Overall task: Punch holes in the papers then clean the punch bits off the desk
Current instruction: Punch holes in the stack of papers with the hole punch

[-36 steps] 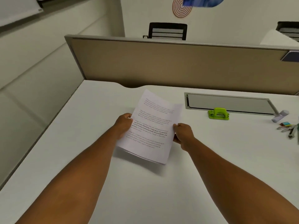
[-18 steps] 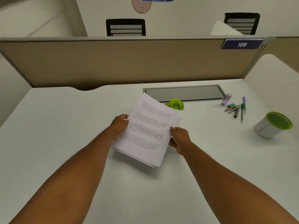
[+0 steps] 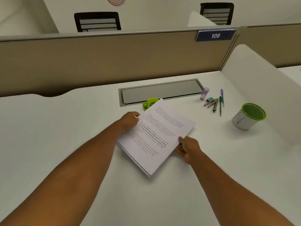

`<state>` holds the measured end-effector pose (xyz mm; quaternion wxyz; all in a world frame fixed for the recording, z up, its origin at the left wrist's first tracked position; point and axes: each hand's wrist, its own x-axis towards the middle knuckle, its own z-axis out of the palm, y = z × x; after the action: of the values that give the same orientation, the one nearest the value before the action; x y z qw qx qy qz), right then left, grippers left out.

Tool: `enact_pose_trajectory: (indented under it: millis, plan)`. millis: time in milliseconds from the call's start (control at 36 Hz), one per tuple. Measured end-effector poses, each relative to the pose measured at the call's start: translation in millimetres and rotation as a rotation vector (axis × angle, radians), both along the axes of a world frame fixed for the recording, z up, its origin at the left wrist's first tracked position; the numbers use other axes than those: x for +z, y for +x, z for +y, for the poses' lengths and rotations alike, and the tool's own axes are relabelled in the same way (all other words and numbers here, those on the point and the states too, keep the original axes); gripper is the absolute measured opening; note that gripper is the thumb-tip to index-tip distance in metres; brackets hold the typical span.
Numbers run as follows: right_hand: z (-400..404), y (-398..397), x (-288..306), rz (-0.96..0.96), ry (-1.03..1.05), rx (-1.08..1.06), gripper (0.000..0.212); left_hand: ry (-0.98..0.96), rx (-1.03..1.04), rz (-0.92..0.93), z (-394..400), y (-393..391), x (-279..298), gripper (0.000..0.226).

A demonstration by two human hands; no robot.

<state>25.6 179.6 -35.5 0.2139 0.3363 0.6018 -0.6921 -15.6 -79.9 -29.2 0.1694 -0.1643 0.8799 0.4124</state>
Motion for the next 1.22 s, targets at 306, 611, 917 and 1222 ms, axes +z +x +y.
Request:
enact_pose_trajectory:
  millis: [306, 611, 917, 1222]
  plan:
    - [2.8, 2.7, -14.9, 0.027, -0.042, -0.228, 0.013, 0.019, 0.043, -0.012, -7.1, -24.2, -8.3, 0.042]
    - [-15.7, 12.7, -7.6, 0.066, -0.134, -0.381, 0.014, 0.16, 0.325, -0.052, -25.8, -14.5, -16.3, 0.038]
    - [-34.8, 20.7, -10.0, 0.059, -0.153, -0.396, 0.014, 0.227, 0.473, 0.123, -29.3, -14.1, -27.2, 0.003]
    - [-42.6, 17.7, -12.4, 0.029, -0.135, -0.336, 0.016, 0.223, 0.438, 0.158, -38.1, -33.0, -33.5, 0.004]
